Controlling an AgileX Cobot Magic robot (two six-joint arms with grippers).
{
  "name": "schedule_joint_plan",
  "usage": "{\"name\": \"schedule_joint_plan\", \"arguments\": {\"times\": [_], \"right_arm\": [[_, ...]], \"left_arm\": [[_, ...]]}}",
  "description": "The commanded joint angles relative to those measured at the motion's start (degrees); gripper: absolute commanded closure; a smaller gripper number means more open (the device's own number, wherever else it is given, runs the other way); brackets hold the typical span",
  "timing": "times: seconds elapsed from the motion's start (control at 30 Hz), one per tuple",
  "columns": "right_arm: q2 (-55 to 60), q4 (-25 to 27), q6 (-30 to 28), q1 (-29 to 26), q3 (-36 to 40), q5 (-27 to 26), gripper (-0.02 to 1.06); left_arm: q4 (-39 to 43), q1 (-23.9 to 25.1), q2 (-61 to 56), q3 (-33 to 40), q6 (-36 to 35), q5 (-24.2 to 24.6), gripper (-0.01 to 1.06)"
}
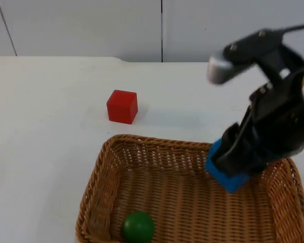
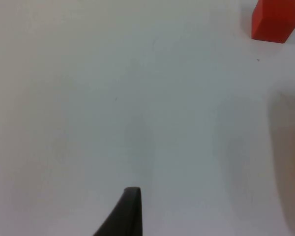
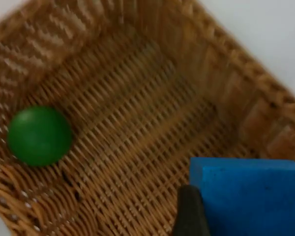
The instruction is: Place all geometric objects except the red cube into the basket.
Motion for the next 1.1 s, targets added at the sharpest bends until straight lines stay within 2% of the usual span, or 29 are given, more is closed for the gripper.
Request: {"name": "schedule_joint_plan", "arguments": {"times": [0.0, 0.1, 0.13, 0.27, 0.3, 0.37, 0.43, 0.53, 0.63, 0.77, 0.8, 0.9, 1.0, 1.07], "right_arm": [[3.0, -0.3, 0.0, 0.0, 0.3, -2.4, 1.04], [7.5, -0.3, -0.2, 0.0, 0.3, -4.2, 0.95], [7.5, -0.3, -0.2, 0.0, 0.3, -4.2, 0.95], [10.2, -0.3, -0.2, 0.0, 0.3, -5.1, 0.63], [10.2, -0.3, -0.2, 0.0, 0.3, -5.1, 0.63], [10.2, -0.3, -0.2, 0.0, 0.3, -5.1, 0.42], [9.9, -0.1, -0.2, 0.0, 0.3, -5.2, 0.28], [8.7, -0.1, -0.2, 0.0, 0.3, -5.0, 0.22], [4.8, 0.6, -0.2, 0.0, 0.3, -3.8, 0.21], [-7.1, 0.9, -0.2, 0.0, 0.3, -2.1, 0.21], [-7.1, 0.9, -0.2, 0.0, 0.3, -2.1, 0.21], [-18.4, 0.9, -0.2, 0.0, 0.3, -1.6, 0.21], [-29.3, 0.7, -1.9, 0.0, 0.3, 1.2, 0.21], [-32.6, 0.7, -2.8, 0.0, 0.3, 2.5, 0.21]], "left_arm": [[0.3, 0.1, -0.4, 0.3, -0.3, -0.5, 0.00], [0.4, 0.1, -0.4, 0.3, -0.3, -0.5, 0.00], [0.4, 0.1, -0.4, 0.3, -0.3, -0.5, 0.00], [0.6, 0.1, -0.4, 0.3, -0.3, -0.5, 0.00], [0.6, 0.1, -0.4, 0.3, -0.3, -0.5, 0.00], [0.6, 0.1, -0.4, 0.3, -0.3, -0.6, 0.00], [0.7, 0.1, -0.4, 0.3, -0.3, -0.6, 0.00], [0.8, 0.1, -0.4, 0.3, -0.3, -0.6, 0.00], [1.2, 0.1, -0.4, 0.3, -0.3, -0.6, 0.00], [1.7, 0.1, -0.4, 0.3, -0.3, -0.7, 0.00], [1.7, 0.1, -0.4, 0.3, -0.3, -0.7, 0.00], [1.7, 0.1, -0.4, 0.3, -0.3, -1.1, 0.00], [1.7, 0.1, -0.4, 0.3, -0.3, -1.5, 0.00], [1.7, 0.1, -0.4, 0.3, -0.3, -1.5, 0.00]]}}
